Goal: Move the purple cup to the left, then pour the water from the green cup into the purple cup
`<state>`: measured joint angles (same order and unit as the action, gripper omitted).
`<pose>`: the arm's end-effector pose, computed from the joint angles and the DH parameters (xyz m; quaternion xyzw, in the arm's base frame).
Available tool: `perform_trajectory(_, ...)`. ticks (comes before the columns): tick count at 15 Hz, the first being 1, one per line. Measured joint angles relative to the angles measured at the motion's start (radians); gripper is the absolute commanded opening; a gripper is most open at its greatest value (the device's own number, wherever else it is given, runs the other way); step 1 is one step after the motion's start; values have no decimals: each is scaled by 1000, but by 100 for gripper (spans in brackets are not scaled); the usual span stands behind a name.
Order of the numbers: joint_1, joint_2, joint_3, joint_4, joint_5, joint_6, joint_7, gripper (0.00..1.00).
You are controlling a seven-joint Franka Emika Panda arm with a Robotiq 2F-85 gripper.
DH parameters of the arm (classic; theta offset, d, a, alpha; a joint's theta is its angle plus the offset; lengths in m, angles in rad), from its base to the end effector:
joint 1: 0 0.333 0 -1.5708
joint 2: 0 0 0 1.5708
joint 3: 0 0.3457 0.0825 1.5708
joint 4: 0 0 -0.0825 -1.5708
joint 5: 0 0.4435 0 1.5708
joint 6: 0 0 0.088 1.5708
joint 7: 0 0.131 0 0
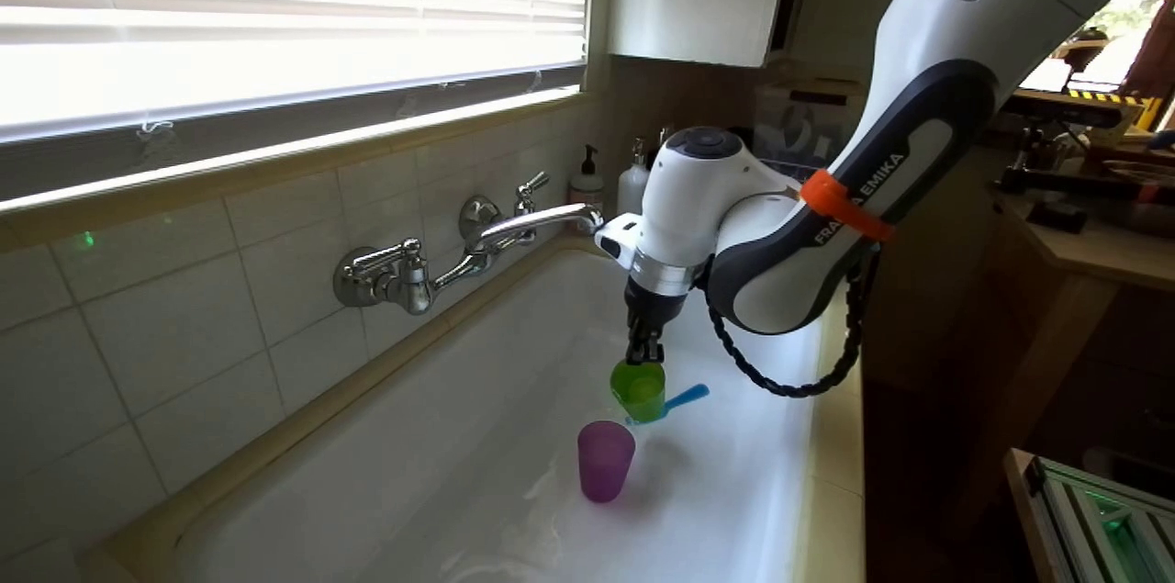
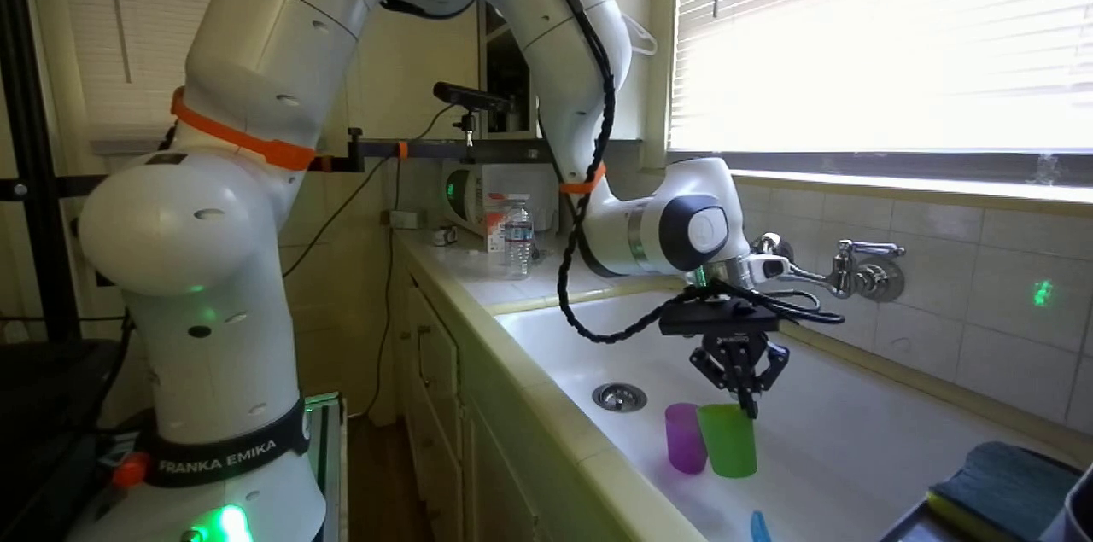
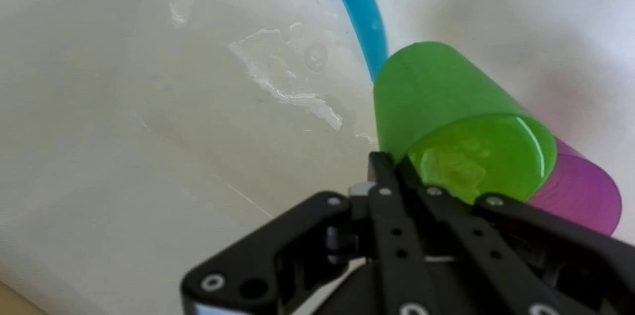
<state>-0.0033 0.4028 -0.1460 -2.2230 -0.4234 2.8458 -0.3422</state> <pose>0.6090 -0.0750 0.1645 0.9437 0.2938 0.0743 0.1324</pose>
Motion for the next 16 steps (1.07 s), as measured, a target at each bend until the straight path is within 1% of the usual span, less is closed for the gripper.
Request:
perform_trajectory(8,29,-7,-5,8,-36,-36,47,1)
perform_trajectory(16,49,-14,-10,25,-81,-111,90,1)
